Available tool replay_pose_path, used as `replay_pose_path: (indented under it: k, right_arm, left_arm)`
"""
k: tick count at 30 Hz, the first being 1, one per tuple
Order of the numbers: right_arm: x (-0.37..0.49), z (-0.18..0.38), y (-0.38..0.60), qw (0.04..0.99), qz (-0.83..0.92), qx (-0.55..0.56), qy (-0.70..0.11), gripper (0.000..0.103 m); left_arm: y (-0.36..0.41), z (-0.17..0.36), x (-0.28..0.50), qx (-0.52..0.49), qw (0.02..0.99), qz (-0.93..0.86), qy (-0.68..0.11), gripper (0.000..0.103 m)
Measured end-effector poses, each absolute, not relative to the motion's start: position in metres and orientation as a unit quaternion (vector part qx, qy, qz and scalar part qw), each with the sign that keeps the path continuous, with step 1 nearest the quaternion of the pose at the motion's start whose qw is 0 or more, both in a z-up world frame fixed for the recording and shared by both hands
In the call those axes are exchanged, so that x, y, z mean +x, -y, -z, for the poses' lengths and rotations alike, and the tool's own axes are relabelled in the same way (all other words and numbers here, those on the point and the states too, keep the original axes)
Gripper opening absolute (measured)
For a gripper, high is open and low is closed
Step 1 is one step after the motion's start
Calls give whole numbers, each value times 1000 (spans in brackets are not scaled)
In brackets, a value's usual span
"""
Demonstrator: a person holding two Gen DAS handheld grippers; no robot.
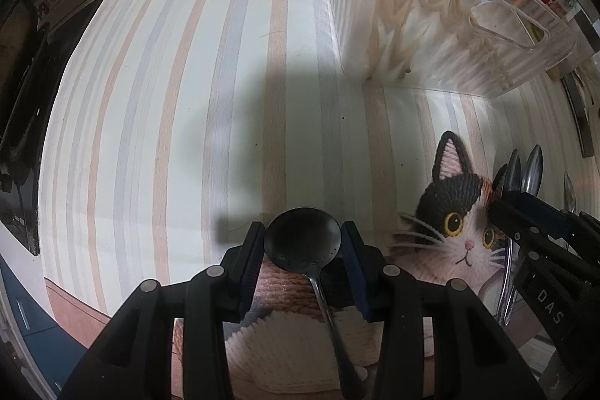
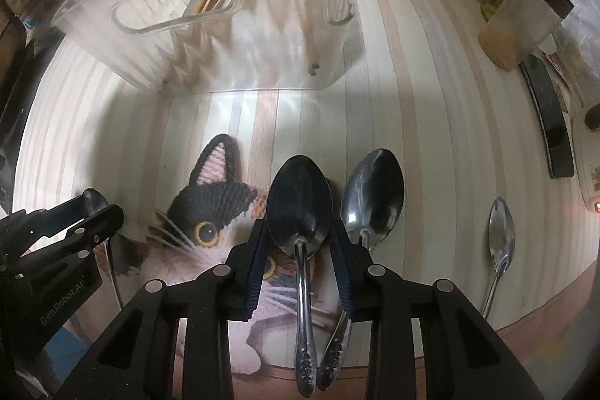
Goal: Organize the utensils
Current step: 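Grasp a steel spoon with the left tool while the right tool grasps a spoon, then lift the spoon with the left tool while the right tool grasps a knife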
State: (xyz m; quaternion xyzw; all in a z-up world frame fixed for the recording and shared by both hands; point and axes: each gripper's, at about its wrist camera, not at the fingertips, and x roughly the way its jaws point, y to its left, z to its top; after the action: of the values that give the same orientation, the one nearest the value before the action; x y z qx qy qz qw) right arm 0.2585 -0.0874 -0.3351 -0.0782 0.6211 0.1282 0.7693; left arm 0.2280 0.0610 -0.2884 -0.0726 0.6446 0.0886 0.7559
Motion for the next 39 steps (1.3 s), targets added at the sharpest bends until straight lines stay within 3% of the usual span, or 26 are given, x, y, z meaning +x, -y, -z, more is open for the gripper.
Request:
replay_pose_path:
  k: [2, 3, 6, 19, 31, 39]
  right_arm:
    - [259, 333, 92, 768, -129, -68, -624, 34]
    - [260, 332, 94, 768, -130, -64, -623, 10]
    - [261, 320, 96, 779, -137, -65, -608, 3]
    - [262, 272, 148, 777, -156, 73, -606, 1]
    - [276, 203, 148, 810, -183, 90, -550, 1]
    - [294, 152, 135, 831, -211, 90, -507, 1]
  left_arm:
    - [-60, 290, 222, -70, 759, -89, -641, 38]
    - [-60, 287, 221, -68, 761, -89, -639, 38]
    - [-62, 276, 219, -67, 766, -87, -633, 38]
    - [-73, 215, 204, -76, 796, -85, -594, 38]
    - [-79, 162, 207, -61, 834, -95, -540, 38]
    - [-91, 86, 208, -58, 872, -96, -477, 38]
